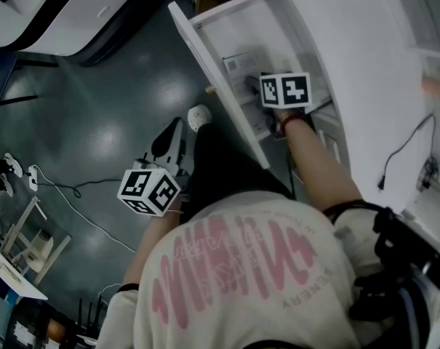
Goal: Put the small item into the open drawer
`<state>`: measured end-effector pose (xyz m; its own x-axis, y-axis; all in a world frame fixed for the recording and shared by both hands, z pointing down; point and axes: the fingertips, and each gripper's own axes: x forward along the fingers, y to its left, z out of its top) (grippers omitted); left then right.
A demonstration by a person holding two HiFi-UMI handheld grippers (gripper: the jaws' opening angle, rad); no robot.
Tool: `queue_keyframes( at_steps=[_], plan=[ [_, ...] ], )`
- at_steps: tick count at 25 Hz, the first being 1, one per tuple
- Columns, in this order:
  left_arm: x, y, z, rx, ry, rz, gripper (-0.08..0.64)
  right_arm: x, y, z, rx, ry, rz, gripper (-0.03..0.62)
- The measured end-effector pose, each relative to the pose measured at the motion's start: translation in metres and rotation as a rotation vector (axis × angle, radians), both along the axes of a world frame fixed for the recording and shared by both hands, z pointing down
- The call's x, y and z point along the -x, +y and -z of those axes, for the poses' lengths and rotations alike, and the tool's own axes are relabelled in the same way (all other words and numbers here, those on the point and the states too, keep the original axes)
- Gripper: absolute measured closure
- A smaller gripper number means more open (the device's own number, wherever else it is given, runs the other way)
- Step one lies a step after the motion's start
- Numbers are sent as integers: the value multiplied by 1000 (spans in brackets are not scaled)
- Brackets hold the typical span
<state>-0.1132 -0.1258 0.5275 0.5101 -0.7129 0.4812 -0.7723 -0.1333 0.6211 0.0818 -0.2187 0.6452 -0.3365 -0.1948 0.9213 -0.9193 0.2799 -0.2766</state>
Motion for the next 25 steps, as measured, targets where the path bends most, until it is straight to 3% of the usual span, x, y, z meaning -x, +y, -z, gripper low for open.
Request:
queue_keyframes(
  at_steps=[3, 6, 14, 25],
  plan=[
    [9, -24, 23, -88, 61, -19, 532, 1, 0, -1, 18, 2, 9, 399],
    [14, -42, 37, -129, 70, -55, 532, 0, 0, -2, 34, 24, 18, 399],
    [38, -66, 30, -48, -3, -51, 532, 1, 2, -2, 67, 100, 42, 402],
    [36, -69, 33, -41, -21, -79, 531, 1, 0, 0, 65, 136, 45, 403]
  ],
)
